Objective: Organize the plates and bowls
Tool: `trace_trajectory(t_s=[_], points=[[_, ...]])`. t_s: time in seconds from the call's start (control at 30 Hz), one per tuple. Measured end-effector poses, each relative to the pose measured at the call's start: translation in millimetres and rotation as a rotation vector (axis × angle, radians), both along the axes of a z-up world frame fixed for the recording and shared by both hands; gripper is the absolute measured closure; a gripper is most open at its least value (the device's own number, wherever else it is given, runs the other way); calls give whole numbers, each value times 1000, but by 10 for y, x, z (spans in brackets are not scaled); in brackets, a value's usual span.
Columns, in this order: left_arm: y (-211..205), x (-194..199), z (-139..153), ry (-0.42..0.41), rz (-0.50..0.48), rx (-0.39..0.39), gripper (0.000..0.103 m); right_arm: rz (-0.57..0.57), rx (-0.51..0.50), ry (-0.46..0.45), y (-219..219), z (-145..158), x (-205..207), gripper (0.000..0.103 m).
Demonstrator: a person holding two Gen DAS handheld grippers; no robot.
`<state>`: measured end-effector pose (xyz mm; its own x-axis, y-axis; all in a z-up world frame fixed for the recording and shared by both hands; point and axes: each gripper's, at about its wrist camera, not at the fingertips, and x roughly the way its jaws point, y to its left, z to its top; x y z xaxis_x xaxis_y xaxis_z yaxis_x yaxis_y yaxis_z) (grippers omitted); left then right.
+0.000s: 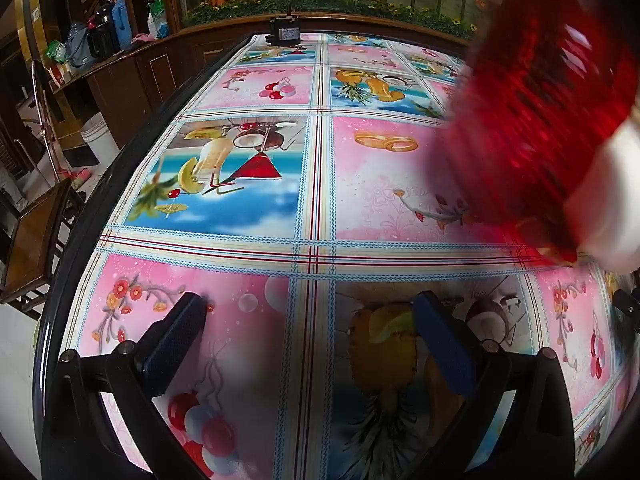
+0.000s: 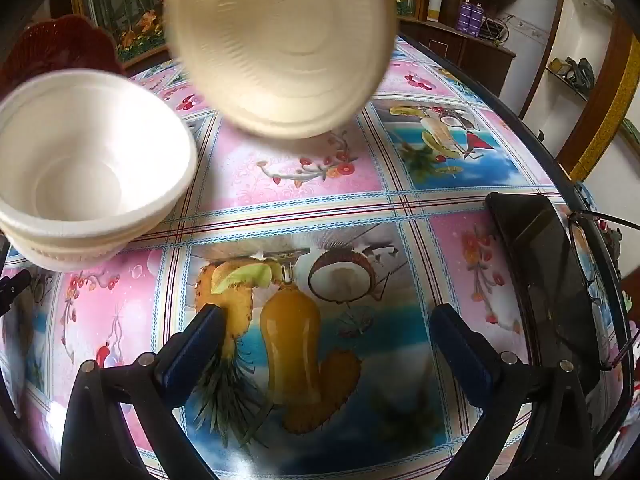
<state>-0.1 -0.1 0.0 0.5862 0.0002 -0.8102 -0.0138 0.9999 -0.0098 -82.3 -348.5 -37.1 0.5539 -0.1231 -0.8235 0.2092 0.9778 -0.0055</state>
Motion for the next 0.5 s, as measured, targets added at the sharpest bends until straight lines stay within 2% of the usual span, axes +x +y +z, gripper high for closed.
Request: trace_trajectory(t_s=[0.5], points=[[-10, -12, 1, 4, 0, -2, 0, 0, -5, 3, -11, 25, 32, 0]])
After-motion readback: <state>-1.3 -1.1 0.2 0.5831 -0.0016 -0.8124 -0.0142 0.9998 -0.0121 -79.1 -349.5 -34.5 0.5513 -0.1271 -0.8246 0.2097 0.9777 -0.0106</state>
